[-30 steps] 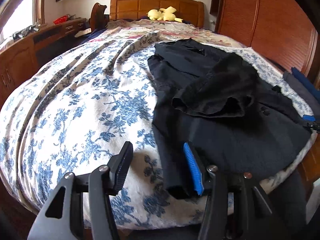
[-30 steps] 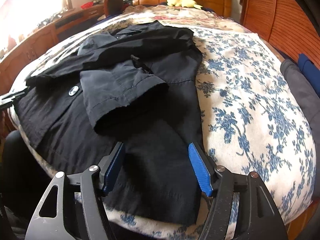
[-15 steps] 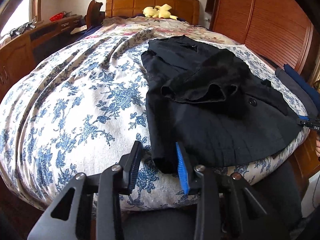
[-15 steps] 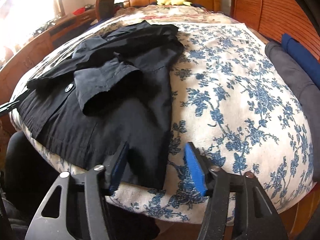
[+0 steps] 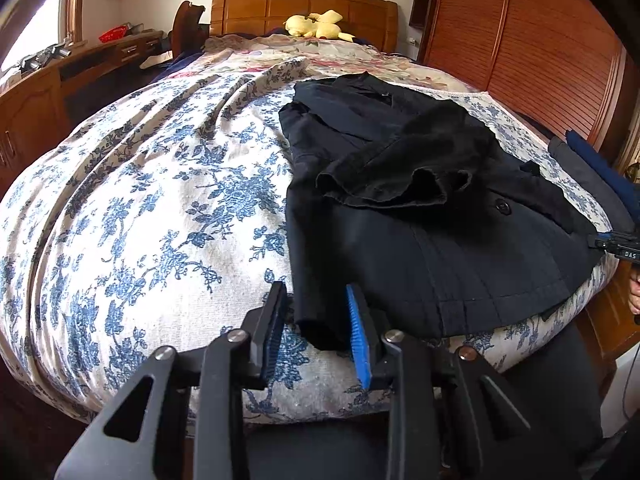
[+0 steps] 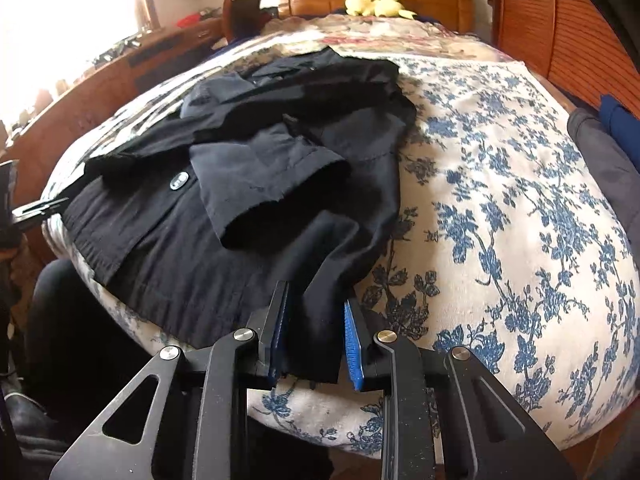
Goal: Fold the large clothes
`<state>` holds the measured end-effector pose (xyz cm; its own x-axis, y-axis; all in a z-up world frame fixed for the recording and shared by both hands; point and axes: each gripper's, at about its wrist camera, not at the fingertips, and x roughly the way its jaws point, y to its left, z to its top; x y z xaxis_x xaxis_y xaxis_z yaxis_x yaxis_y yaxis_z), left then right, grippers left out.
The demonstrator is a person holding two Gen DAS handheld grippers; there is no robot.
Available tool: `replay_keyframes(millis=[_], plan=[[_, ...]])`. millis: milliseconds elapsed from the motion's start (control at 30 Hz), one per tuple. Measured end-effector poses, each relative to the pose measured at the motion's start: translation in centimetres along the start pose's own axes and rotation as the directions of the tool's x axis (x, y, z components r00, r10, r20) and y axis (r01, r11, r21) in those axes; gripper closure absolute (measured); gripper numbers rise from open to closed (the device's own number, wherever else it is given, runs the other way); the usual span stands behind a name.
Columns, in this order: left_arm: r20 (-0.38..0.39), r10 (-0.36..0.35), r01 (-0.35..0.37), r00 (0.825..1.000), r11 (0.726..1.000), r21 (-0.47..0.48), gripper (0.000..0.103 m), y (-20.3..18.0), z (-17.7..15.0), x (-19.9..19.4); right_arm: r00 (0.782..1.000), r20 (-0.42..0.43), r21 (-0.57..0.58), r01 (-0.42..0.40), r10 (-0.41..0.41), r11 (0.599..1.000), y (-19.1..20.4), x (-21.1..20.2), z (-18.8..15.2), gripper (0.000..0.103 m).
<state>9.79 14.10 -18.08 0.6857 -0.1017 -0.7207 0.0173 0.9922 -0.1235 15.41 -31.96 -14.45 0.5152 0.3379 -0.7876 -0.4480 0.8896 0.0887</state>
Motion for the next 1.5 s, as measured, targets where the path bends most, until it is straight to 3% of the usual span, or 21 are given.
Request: replay_keyframes(millis=[200, 233, 300, 367, 500, 800, 1167, 1500], plan=[[-0.01, 0.002, -0.002, 1.0, 1.0, 0.002, 0.077, -0.5, 0.2, -0.1, 1.0, -0.014, 0.017, 0.01, -0.009, 1.0, -0.7, 0.3, -0.6, 0.079], [-0.01, -0.003, 0.003, 1.0, 1.0, 0.004, 0.081, -0.6, 0.2, -0.1, 1.0, -0.015, 0.017, 0.009, -0.009, 1.0, -0.7, 0.3, -0.7, 0.079], [-0.006, 0.009, -0.009, 1.0, 1.0, 0.01, 0.096, -0.8, 0.4, -0.3, 1.0, -0.018, 0.01, 0.01, -0.01, 1.0, -0.6, 0.2, -0.8, 0.08], [0.021, 0.024, -0.024, 0.999, 1.0, 0.006, 0.099, -1.1, 0.9, -0.8, 1.0, -0.017, -0.002, 0.009, -0.009, 1.0, -0.5, 0.1, -0.7, 0.084], [0.072, 0.029, -0.031, 0.997, 0.999, 0.019, 0.1, -1.9, 2.4, -2.4, 0.999, 0.042, -0.024, 0.027, -0.026, 0.999, 0.1, -0.9, 0.0, 0.093], [0.171, 0.014, -0.027, 0.985, 0.997, 0.072, 0.101, -3.8, 6.1, -6.1, 0.982, 0.19, -0.048, 0.017, -0.008, 0.999, 0.9, -5.4, 4.3, 0.095], [0.234, -0.004, -0.023, 0.972, 0.994, 0.111, 0.101, -4.9, 7.8, -10.2, 0.967, 0.254, -0.071, 0.033, -0.014, 0.997, 1.0, -9.7, 6.8, 0.095], [0.294, -0.018, -0.015, 0.956, 0.994, 0.109, 0.101, -5.0, 7.9, -14.6, 0.963, 0.269, -0.092, 0.034, -0.008, 0.995, 1.8, -13.4, 6.7, 0.096]])
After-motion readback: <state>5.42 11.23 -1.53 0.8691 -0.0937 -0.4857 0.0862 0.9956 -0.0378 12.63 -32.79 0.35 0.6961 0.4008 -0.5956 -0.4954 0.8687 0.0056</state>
